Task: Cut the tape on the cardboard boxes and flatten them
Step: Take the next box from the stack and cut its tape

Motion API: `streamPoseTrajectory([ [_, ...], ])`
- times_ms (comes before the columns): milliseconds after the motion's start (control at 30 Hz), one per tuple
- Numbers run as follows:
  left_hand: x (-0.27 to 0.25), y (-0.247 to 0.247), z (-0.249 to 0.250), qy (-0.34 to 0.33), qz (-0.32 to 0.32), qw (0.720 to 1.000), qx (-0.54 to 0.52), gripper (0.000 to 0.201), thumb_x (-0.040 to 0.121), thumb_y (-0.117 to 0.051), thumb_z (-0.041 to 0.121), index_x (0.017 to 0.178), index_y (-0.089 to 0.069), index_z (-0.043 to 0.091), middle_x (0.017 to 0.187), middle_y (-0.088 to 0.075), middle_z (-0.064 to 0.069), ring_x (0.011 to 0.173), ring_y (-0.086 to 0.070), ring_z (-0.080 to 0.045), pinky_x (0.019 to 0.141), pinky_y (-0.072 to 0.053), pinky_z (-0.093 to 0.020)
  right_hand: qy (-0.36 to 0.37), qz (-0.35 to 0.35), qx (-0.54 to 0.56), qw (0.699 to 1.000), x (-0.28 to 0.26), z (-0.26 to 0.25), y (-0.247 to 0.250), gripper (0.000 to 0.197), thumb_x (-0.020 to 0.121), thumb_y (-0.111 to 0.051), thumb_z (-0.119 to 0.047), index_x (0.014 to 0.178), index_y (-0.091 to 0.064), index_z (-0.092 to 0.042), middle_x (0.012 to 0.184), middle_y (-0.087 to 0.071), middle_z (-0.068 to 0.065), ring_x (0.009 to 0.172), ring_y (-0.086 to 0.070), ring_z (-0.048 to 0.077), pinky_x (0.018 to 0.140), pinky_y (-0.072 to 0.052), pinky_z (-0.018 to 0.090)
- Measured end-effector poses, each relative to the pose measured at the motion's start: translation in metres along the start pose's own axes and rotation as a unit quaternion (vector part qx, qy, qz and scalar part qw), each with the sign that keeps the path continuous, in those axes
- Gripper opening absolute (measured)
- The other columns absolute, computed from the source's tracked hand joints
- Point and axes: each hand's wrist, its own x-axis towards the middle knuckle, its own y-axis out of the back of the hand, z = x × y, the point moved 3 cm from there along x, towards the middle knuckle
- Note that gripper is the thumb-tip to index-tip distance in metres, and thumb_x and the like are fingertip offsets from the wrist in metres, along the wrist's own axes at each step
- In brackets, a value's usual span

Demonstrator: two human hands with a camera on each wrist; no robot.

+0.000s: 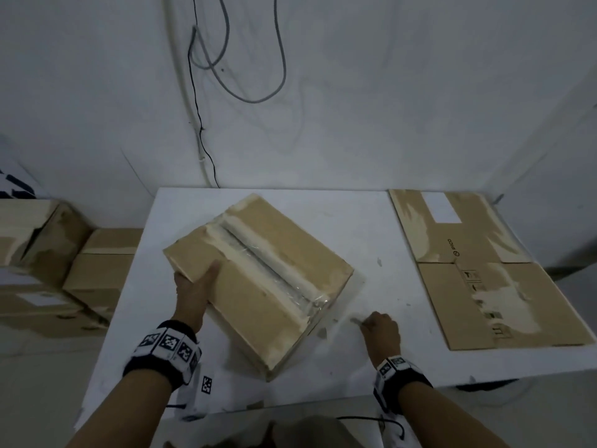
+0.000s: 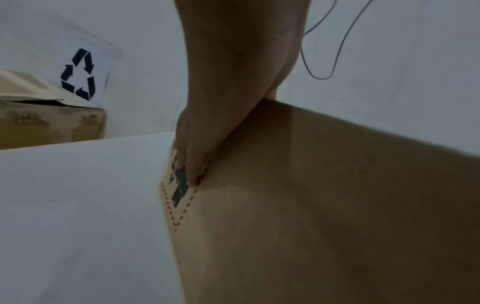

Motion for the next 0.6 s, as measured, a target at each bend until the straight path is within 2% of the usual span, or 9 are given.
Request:
streamPoseTrajectory([
  [100,0.001,-0.008,0.000,-0.021,0.061,0.998,0.011,0.083,0.081,-0.075,0.035,0.146,-0.027,0.014,0.137,-0.048,-0.009,0.119,-0.050,-0.030,0.097,-0.044,-0.044,-0.033,-0.009,0.027,0.999,-0.006,0.003,0.004,0.025,0.093,-0.064,-0.037,0.089,-0.066,-0.013,0.084,-0.057,-0.001,0.092,-0.055,0.023,0.070,-0.035,0.030],
  [200,0.009,-0.016,0.004,-0.035,0.106,0.994,0.016,0.079,0.083,-0.073,0.035,0.145,-0.032,0.009,0.137,-0.050,-0.012,0.121,-0.051,-0.032,0.099,-0.044,-0.046,0.010,-0.010,0.087,0.996,-0.006,0.000,0.006,0.023,0.094,-0.065,-0.025,0.087,-0.066,-0.002,0.084,-0.066,0.007,0.086,-0.063,0.029,0.074,-0.046,0.034],
  [267,0.015,-0.020,0.009,-0.055,0.127,0.990,0.034,0.078,0.085,-0.071,0.037,0.146,-0.031,0.007,0.138,-0.049,-0.014,0.123,-0.050,-0.034,0.102,-0.043,-0.048,0.008,0.032,0.172,0.985,-0.007,-0.010,0.016,0.018,0.095,-0.062,-0.018,0.092,-0.059,-0.001,0.084,-0.063,0.009,0.085,-0.063,0.033,0.069,-0.048,0.035],
  [333,0.020,-0.022,0.017,-0.083,0.139,0.985,0.057,0.078,0.087,-0.069,0.035,0.147,-0.028,0.006,0.142,-0.046,-0.016,0.127,-0.046,-0.035,0.105,-0.040,-0.048,0.029,0.091,0.237,0.967,-0.005,-0.032,0.036,0.012,0.096,-0.061,-0.016,0.094,-0.054,-0.006,0.088,-0.063,0.010,0.083,-0.063,0.032,0.067,-0.048,0.035],
  [433,0.019,-0.028,0.035,-0.120,0.151,0.968,0.162,0.080,0.093,-0.061,0.030,0.154,-0.012,0.013,0.156,-0.024,-0.016,0.142,-0.027,-0.031,0.113,-0.026,-0.046,0.082,0.154,0.330,0.928,0.005,-0.077,0.075,0.011,0.098,-0.059,-0.022,0.100,-0.053,-0.013,0.092,-0.064,0.009,0.073,-0.065,0.028,0.062,-0.055,0.039],
  [467,0.018,-0.031,0.040,-0.149,0.155,0.946,0.245,0.077,0.096,-0.055,0.029,0.155,-0.007,0.017,0.159,-0.014,-0.015,0.146,-0.018,-0.029,0.115,-0.020,-0.048,0.100,0.169,0.347,0.917,0.009,-0.095,0.089,0.013,0.097,-0.059,-0.025,0.102,-0.054,-0.015,0.092,-0.064,0.007,0.071,-0.065,0.026,0.060,-0.056,0.037],
  [533,0.014,-0.038,0.048,-0.255,0.153,0.864,0.405,0.067,0.099,-0.043,0.025,0.155,-0.006,0.023,0.162,-0.001,-0.010,0.149,-0.005,-0.025,0.116,-0.008,-0.052,0.146,0.172,0.362,0.904,0.015,-0.133,0.113,0.016,0.097,-0.060,-0.028,0.106,-0.056,-0.015,0.092,-0.063,0.002,0.070,-0.065,0.020,0.057,-0.053,0.024],
  [567,0.016,-0.042,0.051,-0.306,0.128,0.829,0.449,0.063,0.099,-0.039,0.022,0.155,-0.009,0.024,0.162,0.001,-0.008,0.149,-0.002,-0.024,0.116,-0.003,-0.052,0.169,0.159,0.362,0.903,0.018,-0.153,0.121,0.017,0.097,-0.061,-0.028,0.107,-0.057,-0.015,0.092,-0.063,0.000,0.069,-0.065,0.018,0.056,-0.051,0.018],
  [600,0.018,-0.045,0.054,-0.339,0.087,0.810,0.470,0.060,0.099,-0.036,0.022,0.155,-0.012,0.024,0.162,0.000,-0.006,0.149,-0.001,-0.023,0.116,0.000,-0.052,0.187,0.141,0.352,0.906,0.022,-0.173,0.125,0.016,0.097,-0.062,-0.029,0.107,-0.059,-0.016,0.092,-0.063,-0.002,0.068,-0.064,0.017,0.055,-0.050,0.016],
])
